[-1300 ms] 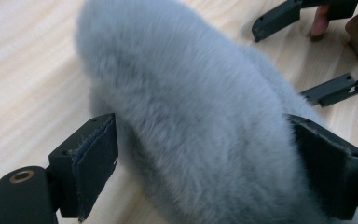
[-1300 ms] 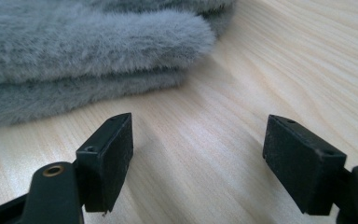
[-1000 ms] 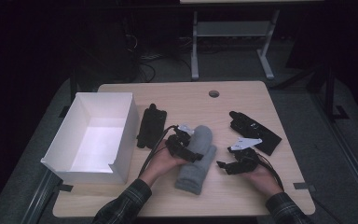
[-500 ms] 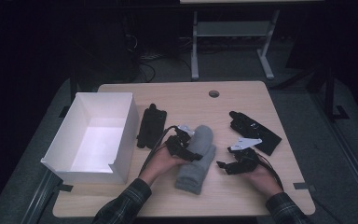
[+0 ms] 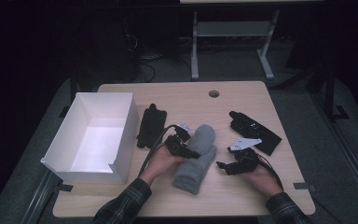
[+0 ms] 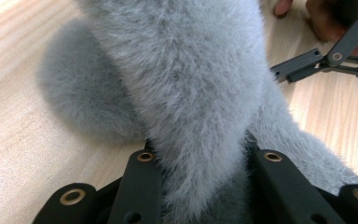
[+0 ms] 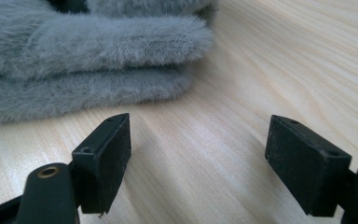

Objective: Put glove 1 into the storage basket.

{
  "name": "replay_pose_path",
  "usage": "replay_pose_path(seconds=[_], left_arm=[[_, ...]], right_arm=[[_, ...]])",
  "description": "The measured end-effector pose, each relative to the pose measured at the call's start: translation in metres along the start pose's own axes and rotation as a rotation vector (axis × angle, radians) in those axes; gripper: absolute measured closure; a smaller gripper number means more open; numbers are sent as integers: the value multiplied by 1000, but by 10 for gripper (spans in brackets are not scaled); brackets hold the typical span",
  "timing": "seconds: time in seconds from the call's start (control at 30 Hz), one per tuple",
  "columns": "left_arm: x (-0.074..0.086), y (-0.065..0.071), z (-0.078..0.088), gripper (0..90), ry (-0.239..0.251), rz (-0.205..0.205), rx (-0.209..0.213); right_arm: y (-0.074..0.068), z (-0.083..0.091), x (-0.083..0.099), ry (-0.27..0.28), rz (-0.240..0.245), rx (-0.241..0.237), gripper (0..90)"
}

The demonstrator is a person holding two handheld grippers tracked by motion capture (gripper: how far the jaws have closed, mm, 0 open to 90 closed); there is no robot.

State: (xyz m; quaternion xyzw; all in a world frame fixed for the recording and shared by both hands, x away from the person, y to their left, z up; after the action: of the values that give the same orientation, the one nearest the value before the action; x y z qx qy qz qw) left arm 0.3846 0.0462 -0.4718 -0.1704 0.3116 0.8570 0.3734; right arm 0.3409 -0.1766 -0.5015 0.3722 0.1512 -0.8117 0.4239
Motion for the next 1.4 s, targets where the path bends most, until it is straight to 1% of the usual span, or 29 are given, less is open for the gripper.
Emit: replay_pose_path(seconds=[0.13,0.2,0.33,0.4,0.47,0.63,0.67,0.7,0.83,0.87,1.03,1.1,1.13,1.17,1.27,1.37,1.4], left_arm=[[-1,3,8,724,16,7,2],[-2,4,13,724,25,4,-5],[-5,10,29,724,57,-3,-10],[-8,13,38,724,65,-18,-14],[-11,16,47,725,81,-23,-20],[-23,26,79,726,130,-43,-35],[-25,26,84,726,135,-46,-44],[-27,27,92,726,151,-45,-48],[-33,27,117,726,170,-53,-73],[-34,27,125,726,185,-47,-79],[-38,24,159,726,222,-32,-94],[-40,23,176,726,244,-24,-104],[-40,22,182,726,251,-22,-106],[-41,21,190,726,260,-15,-109],[-41,18,211,726,275,-13,-128],[-41,16,237,726,304,1,-142],[-41,16,243,726,309,2,-148]], right_arm=[[0,0,0,0,1,0,218],[0,0,0,-1,0,0,214],[0,0,0,-2,0,1,206],[0,0,0,-2,0,2,203],[0,0,0,-3,-1,3,199],[0,-1,0,-1,-5,3,196],[0,0,0,-3,-8,2,195],[0,0,0,-3,-9,2,195],[0,0,0,-4,-7,4,195],[0,0,0,-4,-7,3,195],[0,-1,0,-2,-7,3,195],[0,-1,0,-4,-5,5,188],[0,-1,0,-8,-22,7,179],[0,-1,0,-9,-23,9,179],[0,-1,0,-9,-22,11,177],[0,-1,0,-10,-23,12,176],[0,-1,0,-10,-23,12,176]])
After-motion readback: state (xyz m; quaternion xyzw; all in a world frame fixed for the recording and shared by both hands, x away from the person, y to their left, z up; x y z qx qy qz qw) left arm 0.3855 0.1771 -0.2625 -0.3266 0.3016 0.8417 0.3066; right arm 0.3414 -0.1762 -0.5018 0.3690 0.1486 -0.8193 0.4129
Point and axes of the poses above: each handheld gripper's, and its own axes: z roughly backward along the jaws, x roughly out of its underside, y roughly to its right, the point moved 3 cm from there along -z, roughly forward along the jaws, and after that the axes turned 8 degrees about z, right-handed, at the moved point
